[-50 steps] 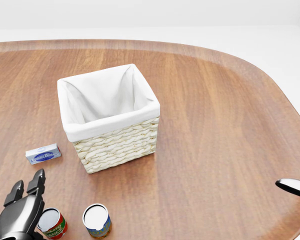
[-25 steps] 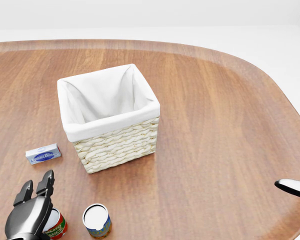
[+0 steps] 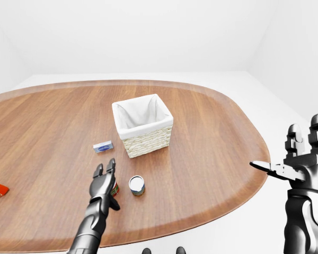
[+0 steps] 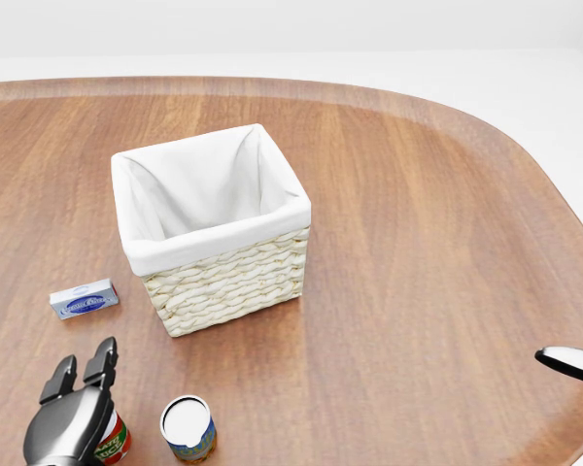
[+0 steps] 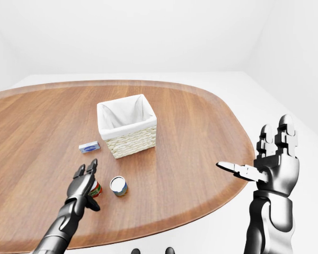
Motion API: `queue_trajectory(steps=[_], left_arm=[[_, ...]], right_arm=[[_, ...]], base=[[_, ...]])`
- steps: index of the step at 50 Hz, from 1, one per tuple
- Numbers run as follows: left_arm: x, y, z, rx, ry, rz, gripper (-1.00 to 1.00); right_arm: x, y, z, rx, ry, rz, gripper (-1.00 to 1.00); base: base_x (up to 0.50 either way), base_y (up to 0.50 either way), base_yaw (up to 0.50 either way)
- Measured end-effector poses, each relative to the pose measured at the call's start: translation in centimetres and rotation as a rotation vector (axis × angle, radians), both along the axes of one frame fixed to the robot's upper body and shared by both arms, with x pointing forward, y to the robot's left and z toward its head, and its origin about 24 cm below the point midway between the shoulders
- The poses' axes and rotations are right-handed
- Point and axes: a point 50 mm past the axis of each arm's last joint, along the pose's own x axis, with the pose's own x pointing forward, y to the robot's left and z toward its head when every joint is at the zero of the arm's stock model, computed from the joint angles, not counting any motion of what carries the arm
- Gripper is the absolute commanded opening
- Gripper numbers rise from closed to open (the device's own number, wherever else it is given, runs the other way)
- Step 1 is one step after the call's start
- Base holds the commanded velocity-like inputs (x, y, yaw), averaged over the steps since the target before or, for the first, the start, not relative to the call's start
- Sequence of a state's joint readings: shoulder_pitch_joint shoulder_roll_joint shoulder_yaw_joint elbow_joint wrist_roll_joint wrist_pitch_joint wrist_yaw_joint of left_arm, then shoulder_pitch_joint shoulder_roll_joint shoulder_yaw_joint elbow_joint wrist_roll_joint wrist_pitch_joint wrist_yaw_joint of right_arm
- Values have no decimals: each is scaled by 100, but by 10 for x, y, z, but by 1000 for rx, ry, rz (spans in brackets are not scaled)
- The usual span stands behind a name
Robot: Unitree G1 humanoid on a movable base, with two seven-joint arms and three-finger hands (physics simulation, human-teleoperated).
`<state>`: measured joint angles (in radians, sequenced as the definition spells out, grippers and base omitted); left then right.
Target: Pick up the tomato sauce, and put it in the basket.
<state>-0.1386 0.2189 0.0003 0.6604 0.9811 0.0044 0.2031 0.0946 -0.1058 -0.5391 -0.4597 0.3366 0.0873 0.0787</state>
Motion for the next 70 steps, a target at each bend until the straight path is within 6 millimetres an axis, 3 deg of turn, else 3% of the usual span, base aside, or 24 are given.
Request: queue_trajectory(steps=[46,47,48,56,70], left_arm=[[1,13,-22,62,63,75,99],[1,13,-22,61,63,74,-76],[1,13,-22,60,63,74,-97],[10,16,-13,56,7,82,-100],[3,12,-21,28,63,71,-100]], right_arm=[[1,0,-2,5,9,2,100],[1,0,-2,5,9,2,100],[1,0,-3,5,10,3,100],[1,0,-2,4,8,3,100],[-1,1,5,-9,-21,-1,100]], base=[[0,0,0],[0,0,0],[0,0,0],[0,0,0],[0,0,0]])
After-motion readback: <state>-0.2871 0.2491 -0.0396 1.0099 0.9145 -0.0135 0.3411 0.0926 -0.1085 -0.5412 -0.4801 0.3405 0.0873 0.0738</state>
